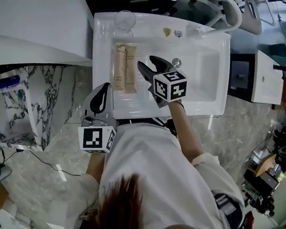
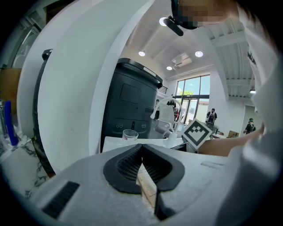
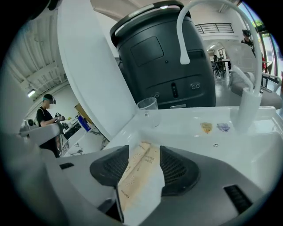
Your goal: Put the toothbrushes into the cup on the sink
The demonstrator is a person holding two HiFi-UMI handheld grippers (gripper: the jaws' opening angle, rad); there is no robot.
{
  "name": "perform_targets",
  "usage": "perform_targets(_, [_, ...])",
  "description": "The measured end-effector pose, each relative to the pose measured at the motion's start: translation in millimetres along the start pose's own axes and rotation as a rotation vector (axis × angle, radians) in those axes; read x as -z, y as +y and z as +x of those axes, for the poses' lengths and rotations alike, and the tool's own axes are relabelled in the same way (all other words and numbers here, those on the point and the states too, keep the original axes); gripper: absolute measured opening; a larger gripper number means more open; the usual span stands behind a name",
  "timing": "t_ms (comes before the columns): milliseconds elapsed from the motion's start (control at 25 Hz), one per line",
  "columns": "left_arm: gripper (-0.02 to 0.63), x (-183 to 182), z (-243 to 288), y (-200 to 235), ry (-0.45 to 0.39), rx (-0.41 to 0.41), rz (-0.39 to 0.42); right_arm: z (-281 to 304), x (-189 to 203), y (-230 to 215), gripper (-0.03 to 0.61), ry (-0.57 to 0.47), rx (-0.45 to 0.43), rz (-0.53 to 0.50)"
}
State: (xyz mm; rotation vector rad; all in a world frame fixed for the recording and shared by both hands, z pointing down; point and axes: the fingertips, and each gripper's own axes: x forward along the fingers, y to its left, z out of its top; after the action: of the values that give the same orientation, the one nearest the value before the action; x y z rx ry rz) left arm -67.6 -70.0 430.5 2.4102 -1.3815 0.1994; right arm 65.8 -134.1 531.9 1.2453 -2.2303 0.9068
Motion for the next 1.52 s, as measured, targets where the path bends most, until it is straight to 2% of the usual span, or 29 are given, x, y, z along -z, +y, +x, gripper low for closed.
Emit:
perform_targets(480, [0.015,11,27,2,0.012,0.046,-0.01,83,41,-14,0.186,0.21,-0.012,0.045])
perform_targets(840, [0.015,15,28,7,0.032,0.064,-0.022,106,60,-24,0.184,0.304,0.029,0.131])
perform_targets(1080, [0.015,17,28,10,0.043,0.072,-0.032,109,65,-23,0.173,0.346,0.044,0.109])
perform_targets(1200, [0.015,18,27,12,0.051,0.073,-0.032,109,65,-21,0.141,0.372,0.02,0.091])
perform_targets(1400, [0.015,17,21,16,0.049,0.066,-0.035,101,54,-13,0.055,0.336,-0.021,0.083])
perform_targets(1520, [0.015,14,18,15,0.045,0.066,-0.033,92,37,-6,0.044,0.261,-0.049,0.074])
